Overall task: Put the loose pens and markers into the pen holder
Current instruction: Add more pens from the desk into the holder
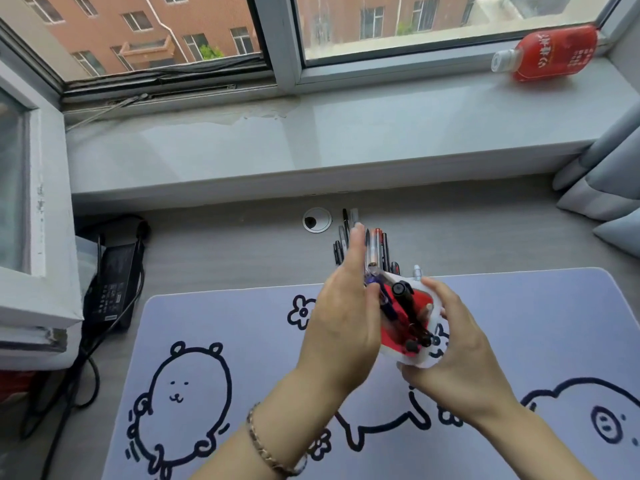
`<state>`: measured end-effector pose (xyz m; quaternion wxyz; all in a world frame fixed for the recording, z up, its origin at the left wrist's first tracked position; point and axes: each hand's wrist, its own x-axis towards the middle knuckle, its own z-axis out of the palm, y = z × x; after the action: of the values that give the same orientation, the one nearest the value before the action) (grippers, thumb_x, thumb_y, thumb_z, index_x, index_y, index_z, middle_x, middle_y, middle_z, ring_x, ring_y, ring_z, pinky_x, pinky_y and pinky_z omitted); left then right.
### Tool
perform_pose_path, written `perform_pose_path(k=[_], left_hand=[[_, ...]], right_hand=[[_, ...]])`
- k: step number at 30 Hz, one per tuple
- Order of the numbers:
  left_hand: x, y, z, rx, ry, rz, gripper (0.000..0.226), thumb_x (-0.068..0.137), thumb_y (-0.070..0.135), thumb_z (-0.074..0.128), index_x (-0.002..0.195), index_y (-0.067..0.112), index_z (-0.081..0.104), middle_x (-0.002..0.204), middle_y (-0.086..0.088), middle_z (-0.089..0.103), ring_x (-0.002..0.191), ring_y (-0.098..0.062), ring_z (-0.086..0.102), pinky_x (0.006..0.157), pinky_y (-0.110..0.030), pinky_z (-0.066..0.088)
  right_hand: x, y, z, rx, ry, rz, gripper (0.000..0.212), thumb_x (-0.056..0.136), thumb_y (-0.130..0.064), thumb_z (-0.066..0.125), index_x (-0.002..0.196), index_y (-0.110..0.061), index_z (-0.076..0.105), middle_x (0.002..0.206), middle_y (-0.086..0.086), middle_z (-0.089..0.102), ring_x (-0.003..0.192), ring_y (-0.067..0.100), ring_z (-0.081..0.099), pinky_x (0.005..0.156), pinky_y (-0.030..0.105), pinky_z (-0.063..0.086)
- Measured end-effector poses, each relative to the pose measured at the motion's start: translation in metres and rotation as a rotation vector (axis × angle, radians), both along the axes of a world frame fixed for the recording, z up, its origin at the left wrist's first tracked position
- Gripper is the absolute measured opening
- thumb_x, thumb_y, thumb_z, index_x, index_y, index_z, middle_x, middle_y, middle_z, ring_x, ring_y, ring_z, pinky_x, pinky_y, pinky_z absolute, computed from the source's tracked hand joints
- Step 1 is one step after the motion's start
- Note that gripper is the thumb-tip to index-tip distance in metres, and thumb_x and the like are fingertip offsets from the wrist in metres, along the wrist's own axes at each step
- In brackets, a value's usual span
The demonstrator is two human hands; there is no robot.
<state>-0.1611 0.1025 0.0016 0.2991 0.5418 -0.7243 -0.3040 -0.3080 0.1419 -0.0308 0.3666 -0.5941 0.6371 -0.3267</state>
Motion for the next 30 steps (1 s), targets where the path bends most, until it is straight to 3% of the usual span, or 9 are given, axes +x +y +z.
perform_pose_path(k=[3, 6, 9, 13, 16, 20, 24, 27, 30], left_hand=[[-0.007, 0.003, -0.004, -0.016, -0.107, -0.152, 0.057, 0.089, 0.033, 0.02, 0.143, 0.025, 0.003, 0.151, 0.014, 0.013, 0.138, 0.001, 0.016, 0.114, -0.025, 0.021], [-0.007, -0.008, -0.005, 0.138, -0.098, -0.293, 0.055, 0.089, 0.046, 0.013, 0.141, 0.031, 0.0, 0.148, 0.023, -0.002, 0.141, 0.003, -0.004, 0.117, -0.022, 0.004], [-0.002, -0.042, -0.019, 0.278, 0.142, -0.096, 0.045, 0.098, 0.032, 0.026, 0.141, 0.021, 0.027, 0.151, 0.01, 0.025, 0.136, 0.003, 0.02, 0.109, -0.006, 0.015], [0.008, -0.089, -0.066, 0.559, -0.033, 0.38, 0.048, 0.091, 0.025, 0.049, 0.135, 0.013, 0.035, 0.14, -0.01, 0.042, 0.109, -0.02, 0.052, 0.092, -0.032, 0.043], [0.004, -0.107, -0.086, 0.648, -0.135, 0.391, 0.048, 0.088, 0.024, 0.055, 0.129, 0.009, 0.037, 0.124, -0.012, 0.051, 0.084, -0.021, 0.053, 0.073, -0.032, 0.043], [-0.009, -0.115, -0.098, 0.621, -0.267, 0.335, 0.022, 0.082, 0.011, 0.058, 0.092, 0.01, 0.039, 0.091, -0.01, 0.053, 0.077, -0.027, 0.053, 0.068, -0.038, 0.048], [-0.016, -0.11, -0.103, 0.607, -0.354, 0.278, 0.006, 0.09, 0.007, 0.047, 0.091, 0.003, 0.043, 0.095, -0.018, 0.055, 0.078, -0.031, 0.049, 0.066, -0.035, 0.04], [-0.006, -0.108, -0.099, 0.6, -0.286, 0.299, 0.025, 0.097, 0.016, 0.033, 0.101, -0.004, 0.047, 0.098, -0.02, 0.055, 0.085, -0.034, 0.052, 0.068, -0.035, 0.036], [0.016, -0.1, -0.08, 0.565, -0.13, 0.304, 0.022, 0.098, 0.023, 0.03, 0.09, 0.006, 0.041, 0.081, -0.008, 0.051, 0.076, -0.027, 0.049, 0.062, -0.035, 0.038]], right_hand=[[-0.009, -0.01, 0.001, 0.0, 0.055, -0.063, 0.091, 0.056, -0.003, 0.08, 0.13, -0.029, 0.034, 0.117, -0.009, 0.046, 0.106, 0.009, 0.044, 0.078, 0.0, 0.034], [-0.024, -0.019, 0.003, 0.029, 0.058, -0.091, 0.092, 0.055, -0.002, 0.08, 0.132, -0.023, 0.034, 0.115, -0.003, 0.048, 0.105, 0.014, 0.045, 0.082, 0.021, 0.037], [-0.037, -0.023, 0.001, 0.077, 0.022, -0.155, 0.093, 0.057, 0.002, 0.079, 0.131, -0.029, 0.032, 0.114, -0.001, 0.048, 0.102, 0.015, 0.045, 0.075, 0.019, 0.038], [-0.05, -0.028, 0.001, 0.07, -0.003, -0.227, 0.091, 0.058, -0.003, 0.081, 0.13, -0.031, 0.033, 0.115, -0.007, 0.045, 0.101, 0.012, 0.044, 0.08, 0.026, 0.036], [-0.057, -0.028, -0.001, 0.079, -0.004, -0.241, 0.091, 0.059, -0.005, 0.082, 0.13, -0.032, 0.033, 0.115, -0.007, 0.046, 0.1, 0.01, 0.044, 0.082, 0.026, 0.035], [-0.059, -0.026, -0.006, 0.108, 0.008, -0.225, 0.09, 0.059, -0.003, 0.081, 0.129, -0.032, 0.034, 0.114, -0.006, 0.047, 0.098, 0.01, 0.045, 0.076, 0.02, 0.036], [-0.056, -0.024, -0.013, 0.135, 0.003, -0.218, 0.093, 0.056, -0.009, 0.085, 0.129, -0.032, 0.033, 0.114, -0.005, 0.049, 0.1, 0.011, 0.047, 0.082, 0.024, 0.037], [-0.055, -0.021, -0.013, 0.146, -0.003, -0.209, 0.094, 0.056, -0.005, 0.084, 0.131, -0.031, 0.032, 0.116, -0.004, 0.05, 0.101, 0.012, 0.047, 0.083, 0.025, 0.037], [-0.055, -0.019, -0.011, 0.146, 0.008, -0.191, 0.094, 0.057, -0.002, 0.082, 0.131, -0.03, 0.032, 0.116, -0.003, 0.049, 0.099, 0.012, 0.046, 0.082, 0.023, 0.035]])
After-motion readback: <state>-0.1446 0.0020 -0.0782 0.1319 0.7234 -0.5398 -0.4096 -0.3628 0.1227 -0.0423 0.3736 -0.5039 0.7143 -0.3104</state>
